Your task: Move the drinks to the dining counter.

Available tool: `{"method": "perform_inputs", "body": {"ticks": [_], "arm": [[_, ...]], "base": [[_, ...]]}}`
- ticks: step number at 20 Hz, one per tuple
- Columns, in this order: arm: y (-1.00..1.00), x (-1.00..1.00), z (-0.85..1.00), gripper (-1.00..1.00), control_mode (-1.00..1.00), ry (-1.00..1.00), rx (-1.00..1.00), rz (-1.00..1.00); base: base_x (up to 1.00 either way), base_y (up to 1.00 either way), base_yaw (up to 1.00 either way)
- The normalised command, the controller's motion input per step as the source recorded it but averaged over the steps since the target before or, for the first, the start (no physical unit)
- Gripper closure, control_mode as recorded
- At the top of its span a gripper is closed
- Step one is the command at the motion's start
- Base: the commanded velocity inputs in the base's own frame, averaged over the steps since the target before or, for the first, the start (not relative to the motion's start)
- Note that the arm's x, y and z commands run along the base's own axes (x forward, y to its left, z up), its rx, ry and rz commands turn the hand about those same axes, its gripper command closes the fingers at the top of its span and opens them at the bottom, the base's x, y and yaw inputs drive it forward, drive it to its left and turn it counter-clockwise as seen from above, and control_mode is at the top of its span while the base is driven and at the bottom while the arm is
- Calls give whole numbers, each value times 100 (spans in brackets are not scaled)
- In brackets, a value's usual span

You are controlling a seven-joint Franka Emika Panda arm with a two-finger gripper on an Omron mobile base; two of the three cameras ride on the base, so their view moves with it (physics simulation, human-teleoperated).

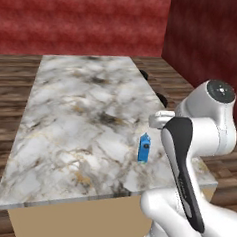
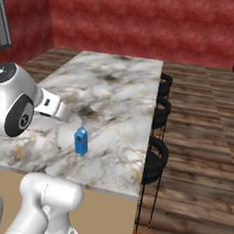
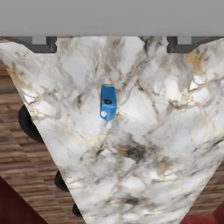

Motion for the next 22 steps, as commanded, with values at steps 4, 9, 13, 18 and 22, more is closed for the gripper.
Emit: {"method": "perform_inputs", "body": {"ticks": [4, 9, 13, 18, 22], "arm": [[0, 0, 0, -100, -100, -2, 0, 0], [0, 0, 0, -100, -100, 1, 0, 0], [0, 0, 0, -100, 100, 0, 0, 0], [0, 0, 0, -100, 100, 0, 0, 0], [0, 0, 0, -100, 100, 0, 0, 0]], "base": [[0, 0, 0], [0, 0, 0], [-7, 0, 0], [-52, 4, 0], [-67, 36, 5]]}}
